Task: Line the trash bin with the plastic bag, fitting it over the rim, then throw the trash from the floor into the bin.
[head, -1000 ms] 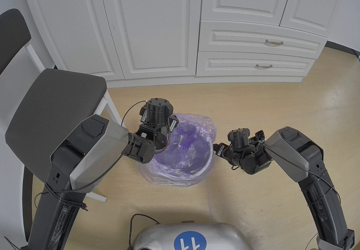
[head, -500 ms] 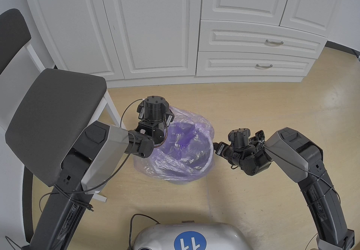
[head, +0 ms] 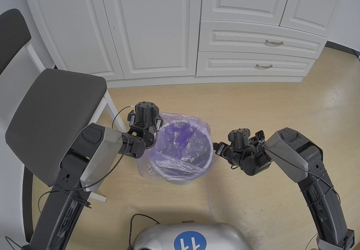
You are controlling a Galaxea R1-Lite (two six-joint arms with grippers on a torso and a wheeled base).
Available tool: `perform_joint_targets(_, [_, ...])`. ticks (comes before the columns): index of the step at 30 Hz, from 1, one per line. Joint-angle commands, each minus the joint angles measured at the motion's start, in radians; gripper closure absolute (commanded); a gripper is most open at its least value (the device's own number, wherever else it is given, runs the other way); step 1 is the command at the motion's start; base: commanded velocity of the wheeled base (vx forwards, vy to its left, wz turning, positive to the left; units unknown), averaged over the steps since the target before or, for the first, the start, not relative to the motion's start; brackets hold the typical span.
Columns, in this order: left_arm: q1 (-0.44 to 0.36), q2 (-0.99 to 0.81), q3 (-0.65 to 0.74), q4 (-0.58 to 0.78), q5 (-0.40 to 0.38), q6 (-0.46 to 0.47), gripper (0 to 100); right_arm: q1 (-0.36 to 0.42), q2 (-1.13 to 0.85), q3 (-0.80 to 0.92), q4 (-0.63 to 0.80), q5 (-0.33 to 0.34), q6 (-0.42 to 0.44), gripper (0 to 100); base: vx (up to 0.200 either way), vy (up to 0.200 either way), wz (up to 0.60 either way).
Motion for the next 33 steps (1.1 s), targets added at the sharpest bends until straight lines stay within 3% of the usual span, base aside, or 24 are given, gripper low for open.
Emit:
perform_joint_targets(1, [0.002,0.012,0.002,0.033,0.000,-0.025,0,0.000,0.005,-0.002,-0.009,0.000,-0.001,0,0.000,0.000,0.00])
perform_joint_targets(11, [0.021,-0.012,0.046,0.066,0.002,-0.059,0,0.000,0.008,-0.002,-0.025,0.000,-0.002,0,0.000,0.000,0.00])
perform_joint_targets(17, [0.027,-0.105,0.158,0.079,0.000,-0.114,0,-0.014,0.006,-0.016,-0.059,-0.008,0.016,0,0.000,0.000,0.00])
perform_joint_targets(27, [0.025,-0.330,0.368,0.209,-0.008,-0.239,0,-0.069,-0.120,0.048,-0.116,0.012,0.030,0,0.000,0.000,0.00])
perform_joint_targets(29, [0.025,-0.385,0.428,0.210,-0.008,-0.272,0,-0.072,-0.195,0.111,-0.114,0.054,0.030,0,0.000,0.000,0.00])
perform_joint_targets(33, [0.018,-0.493,0.557,0.214,-0.014,-0.303,0,-0.069,-0.374,0.291,-0.110,0.225,0.035,0,0.000,0.000,0.00])
